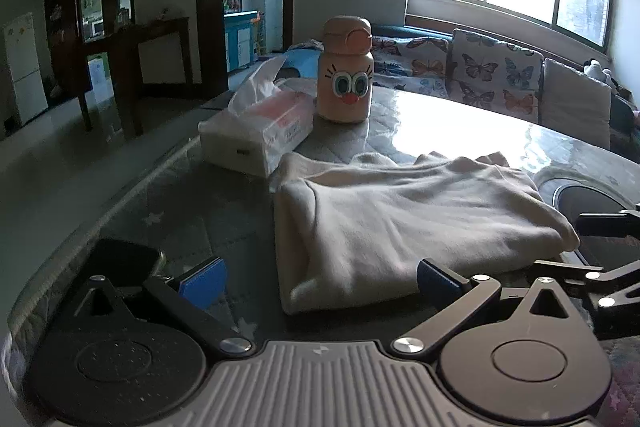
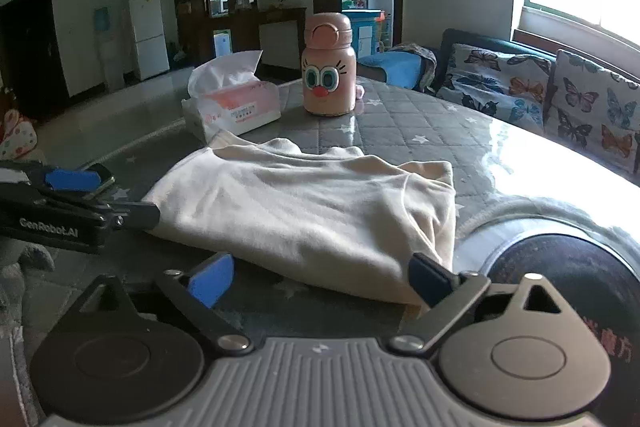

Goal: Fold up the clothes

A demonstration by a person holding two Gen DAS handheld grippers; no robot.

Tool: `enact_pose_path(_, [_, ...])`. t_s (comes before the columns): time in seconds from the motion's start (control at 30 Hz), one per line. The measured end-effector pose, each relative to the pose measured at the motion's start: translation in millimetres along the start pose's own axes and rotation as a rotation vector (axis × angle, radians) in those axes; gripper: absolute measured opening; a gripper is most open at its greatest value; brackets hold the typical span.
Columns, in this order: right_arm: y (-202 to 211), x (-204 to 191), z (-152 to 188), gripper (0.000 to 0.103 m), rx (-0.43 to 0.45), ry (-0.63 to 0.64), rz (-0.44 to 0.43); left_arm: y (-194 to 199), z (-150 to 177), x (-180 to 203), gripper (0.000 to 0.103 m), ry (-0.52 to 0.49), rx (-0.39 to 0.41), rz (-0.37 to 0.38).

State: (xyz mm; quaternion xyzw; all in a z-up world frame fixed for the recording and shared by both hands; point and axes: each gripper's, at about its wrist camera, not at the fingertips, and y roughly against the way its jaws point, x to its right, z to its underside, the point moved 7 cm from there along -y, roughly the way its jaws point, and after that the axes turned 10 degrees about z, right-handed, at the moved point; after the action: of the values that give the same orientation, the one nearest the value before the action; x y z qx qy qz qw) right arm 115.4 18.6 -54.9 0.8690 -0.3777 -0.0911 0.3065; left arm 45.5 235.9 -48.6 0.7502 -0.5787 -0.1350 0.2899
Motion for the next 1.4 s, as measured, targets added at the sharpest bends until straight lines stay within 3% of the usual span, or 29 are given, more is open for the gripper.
enact_pose_path(0.47, [41.2,5.6,9.5,0.103,0.089,-0.001,0.048,15.1,26.1,22.7,0.103,-0.002,-0.047,-0.010])
enact_pose_path(0.67, [57.9,3.9,14.1,0.103,0.118,-0.005,0.021,23.1,33.1,28.8,0.103,-0.008,-0.050,-0.019])
enact_pose_path(1.4, [55.9,0.4,43.0,0.103,-0.001,-0.053,0.018,31.3,50.7,31.1,0.103,0.006,-0.072,-0.046])
